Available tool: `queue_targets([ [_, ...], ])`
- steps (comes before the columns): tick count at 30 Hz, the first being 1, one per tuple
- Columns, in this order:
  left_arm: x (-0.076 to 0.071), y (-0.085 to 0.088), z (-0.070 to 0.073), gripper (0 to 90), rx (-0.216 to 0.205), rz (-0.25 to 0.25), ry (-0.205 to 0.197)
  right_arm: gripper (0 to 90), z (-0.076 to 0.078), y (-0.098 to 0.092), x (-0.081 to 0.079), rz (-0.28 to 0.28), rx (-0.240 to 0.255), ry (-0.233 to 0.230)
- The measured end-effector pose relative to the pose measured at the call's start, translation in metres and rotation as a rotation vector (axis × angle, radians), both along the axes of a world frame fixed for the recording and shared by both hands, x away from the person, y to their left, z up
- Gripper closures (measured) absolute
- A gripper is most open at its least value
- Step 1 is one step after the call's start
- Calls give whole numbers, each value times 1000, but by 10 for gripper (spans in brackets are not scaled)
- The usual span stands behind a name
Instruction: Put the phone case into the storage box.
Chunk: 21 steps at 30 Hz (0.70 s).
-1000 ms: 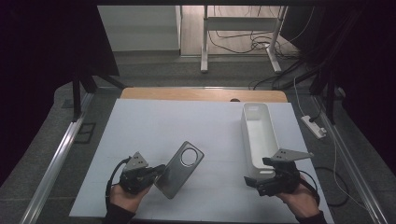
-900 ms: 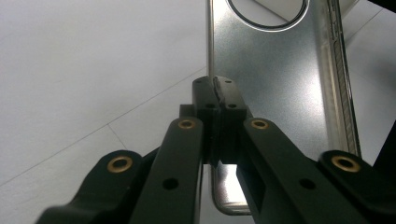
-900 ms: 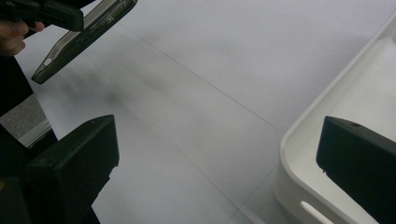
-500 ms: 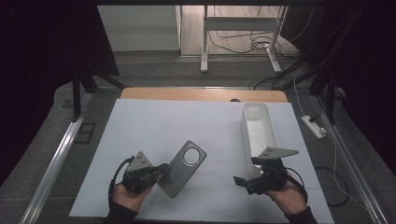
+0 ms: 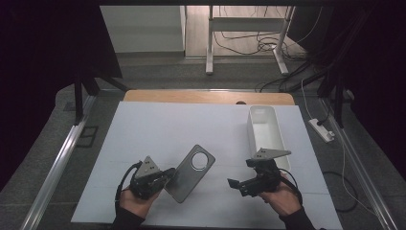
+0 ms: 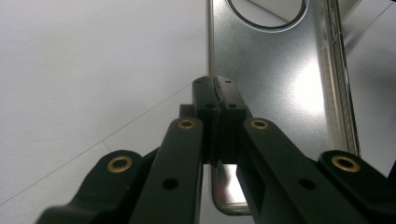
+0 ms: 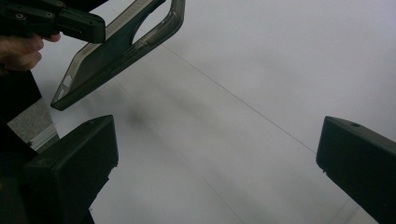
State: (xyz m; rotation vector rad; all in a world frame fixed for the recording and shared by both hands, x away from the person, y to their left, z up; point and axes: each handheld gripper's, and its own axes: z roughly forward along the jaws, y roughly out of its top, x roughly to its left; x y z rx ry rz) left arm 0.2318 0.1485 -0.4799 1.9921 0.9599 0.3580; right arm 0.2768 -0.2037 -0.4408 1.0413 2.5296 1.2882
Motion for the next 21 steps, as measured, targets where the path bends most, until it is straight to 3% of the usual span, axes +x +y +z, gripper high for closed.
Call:
queue_targets([
  [21, 4, -14, -4, 890, 4, -8, -2, 0, -7, 23, 10, 32, 16, 47],
])
